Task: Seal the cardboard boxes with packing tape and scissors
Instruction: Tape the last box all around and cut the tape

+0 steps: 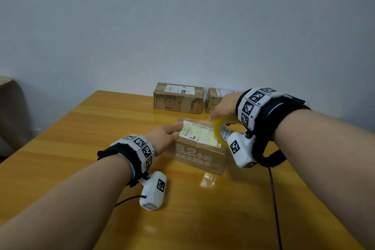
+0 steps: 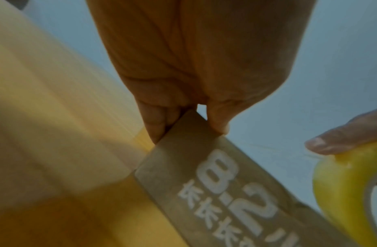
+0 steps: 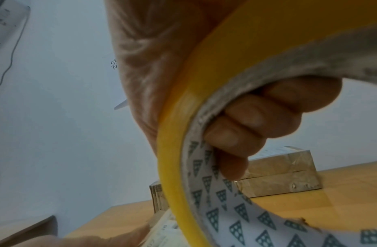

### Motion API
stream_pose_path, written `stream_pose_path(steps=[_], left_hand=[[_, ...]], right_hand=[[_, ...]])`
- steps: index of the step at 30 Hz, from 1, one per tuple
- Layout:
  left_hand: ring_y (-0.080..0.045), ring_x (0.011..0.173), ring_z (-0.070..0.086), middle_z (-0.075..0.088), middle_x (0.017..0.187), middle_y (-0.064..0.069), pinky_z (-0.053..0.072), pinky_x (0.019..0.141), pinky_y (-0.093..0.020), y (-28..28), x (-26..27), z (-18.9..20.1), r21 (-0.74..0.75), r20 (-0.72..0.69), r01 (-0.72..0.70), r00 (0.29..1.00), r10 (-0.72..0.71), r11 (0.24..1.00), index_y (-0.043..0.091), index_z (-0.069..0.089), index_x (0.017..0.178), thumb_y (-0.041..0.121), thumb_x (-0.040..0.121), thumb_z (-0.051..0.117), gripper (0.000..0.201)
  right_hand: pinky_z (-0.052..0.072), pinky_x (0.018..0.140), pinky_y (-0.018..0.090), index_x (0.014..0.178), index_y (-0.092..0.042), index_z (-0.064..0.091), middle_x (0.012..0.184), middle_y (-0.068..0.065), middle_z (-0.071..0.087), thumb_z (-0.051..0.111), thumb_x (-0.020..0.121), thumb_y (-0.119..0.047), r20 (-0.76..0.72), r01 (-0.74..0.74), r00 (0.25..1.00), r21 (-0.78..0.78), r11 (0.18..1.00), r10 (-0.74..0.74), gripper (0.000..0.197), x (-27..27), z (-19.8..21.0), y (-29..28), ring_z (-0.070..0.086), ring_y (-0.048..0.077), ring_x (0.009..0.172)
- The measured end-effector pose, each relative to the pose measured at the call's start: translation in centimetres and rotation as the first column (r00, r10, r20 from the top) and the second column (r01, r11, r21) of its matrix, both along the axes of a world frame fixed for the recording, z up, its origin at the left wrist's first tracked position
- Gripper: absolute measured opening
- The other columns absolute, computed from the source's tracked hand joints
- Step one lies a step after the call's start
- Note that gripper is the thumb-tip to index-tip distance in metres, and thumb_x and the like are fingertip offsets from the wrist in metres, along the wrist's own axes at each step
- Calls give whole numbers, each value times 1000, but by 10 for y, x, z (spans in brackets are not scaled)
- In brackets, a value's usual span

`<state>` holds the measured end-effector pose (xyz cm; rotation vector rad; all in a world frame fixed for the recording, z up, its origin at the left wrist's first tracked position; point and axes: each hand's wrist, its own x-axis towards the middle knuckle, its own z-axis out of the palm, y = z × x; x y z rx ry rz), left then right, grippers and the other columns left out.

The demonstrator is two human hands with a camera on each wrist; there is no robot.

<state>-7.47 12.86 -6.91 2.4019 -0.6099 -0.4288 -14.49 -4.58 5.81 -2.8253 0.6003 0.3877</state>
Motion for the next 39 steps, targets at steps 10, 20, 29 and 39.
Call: stream_pose_path(steps=[10, 20, 29, 39], left_hand=[[-27, 146, 18, 12, 161, -2, 27, 114, -43, 12, 35, 24, 228, 233, -96, 972, 41, 969, 35, 1, 153, 14, 99, 43, 71], [-25, 143, 25, 20, 158, -5, 26, 115, -45, -22, 21, 8, 204, 137, -38, 991, 10, 978, 21, 6, 152, 54, 76, 69, 104], [-23, 147, 14, 13, 160, -5, 15, 119, -42, -26, 19, 16, 273, 168, -41, 986, -6, 961, 15, 4, 154, 54, 81, 66, 102], [-26, 148, -1, -2, 161, -9, 8, 120, -45, -28, 25, 14, 492, 185, 29, 973, -137, 870, 10, 1, 154, 62, 90, 44, 93]], right_hand=[[42, 43, 19, 98, -2, 58, 57, 8, 52, 50, 101, -32, -113, 131, 989, 415, 900, -92, 31, 20, -5, 25, 45, 16, 40], [47, 46, 21, 99, -2, 60, 59, 9, 55, 47, 100, -44, -209, 207, 971, 485, 850, -117, 44, 28, -8, 19, 49, 19, 42], [44, 40, 16, 94, -3, 60, 44, 5, 54, 50, 102, -33, -158, 160, 982, 402, 902, -104, 32, 17, -13, 12, 47, 15, 33], [45, 81, 24, 126, -10, 58, 84, -1, 49, 52, 98, -47, -149, 62, 989, 286, 956, -20, 47, 13, -66, -16, 49, 14, 75]])
